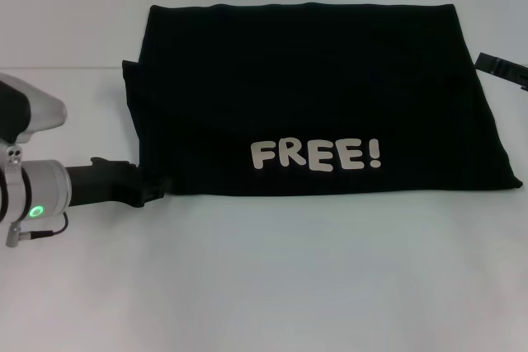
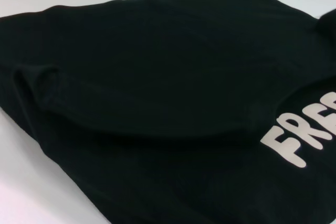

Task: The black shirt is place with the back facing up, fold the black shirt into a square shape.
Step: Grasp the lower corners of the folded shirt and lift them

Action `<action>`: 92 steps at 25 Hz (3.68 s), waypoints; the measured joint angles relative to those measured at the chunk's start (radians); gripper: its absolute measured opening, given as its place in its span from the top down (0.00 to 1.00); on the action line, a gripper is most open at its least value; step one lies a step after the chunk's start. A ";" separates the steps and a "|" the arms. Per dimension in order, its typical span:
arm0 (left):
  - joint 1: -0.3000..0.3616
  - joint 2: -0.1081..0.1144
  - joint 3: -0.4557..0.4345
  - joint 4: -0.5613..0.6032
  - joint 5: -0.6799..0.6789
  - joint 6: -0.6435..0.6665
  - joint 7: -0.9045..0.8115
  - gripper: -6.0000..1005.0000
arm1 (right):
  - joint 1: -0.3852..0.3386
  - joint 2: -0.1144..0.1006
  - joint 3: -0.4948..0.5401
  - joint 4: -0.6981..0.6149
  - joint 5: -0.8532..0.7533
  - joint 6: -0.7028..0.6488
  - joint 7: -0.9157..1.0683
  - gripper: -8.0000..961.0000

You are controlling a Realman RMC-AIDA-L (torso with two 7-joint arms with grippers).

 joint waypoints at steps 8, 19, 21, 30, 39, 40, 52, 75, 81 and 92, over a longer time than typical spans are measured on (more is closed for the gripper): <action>-0.006 -0.002 0.021 -0.006 0.006 -0.049 -0.017 0.64 | -0.005 0.000 -0.002 0.000 0.001 -0.001 0.000 0.22; -0.004 0.002 0.015 0.004 0.005 -0.047 -0.018 0.97 | -0.029 -0.034 -0.012 0.000 -0.129 0.026 0.122 0.22; -0.002 0.004 0.017 0.009 0.005 -0.047 -0.018 0.97 | -0.026 -0.042 -0.012 0.000 -0.179 0.036 0.163 0.22; -0.009 0.007 0.022 0.007 0.005 -0.048 -0.015 0.97 | 0.027 -0.049 -0.018 0.007 -0.412 0.153 0.347 0.22; -0.017 0.009 0.023 0.004 0.005 -0.055 -0.017 0.97 | 0.063 -0.036 -0.059 0.034 -0.462 0.182 0.375 0.22; -0.018 0.010 0.023 0.003 0.005 -0.056 -0.017 0.97 | 0.065 -0.036 -0.062 0.038 -0.462 0.184 0.379 0.22; -0.021 0.009 0.023 0.002 0.005 -0.057 -0.017 0.97 | 0.073 -0.029 -0.106 0.054 -0.464 0.187 0.406 0.22; -0.021 0.009 0.020 0.003 0.004 -0.057 -0.023 0.96 | -0.002 -0.019 -0.118 0.028 -0.388 0.107 0.351 0.94; -0.001 0.008 0.018 0.038 0.005 -0.020 -0.047 0.96 | -0.067 -0.023 -0.118 -0.017 -0.302 0.028 0.313 0.96; 0.100 0.001 -0.009 0.222 0.005 0.369 -0.113 0.96 | -0.133 -0.043 -0.113 -0.056 -0.297 -0.092 0.262 0.96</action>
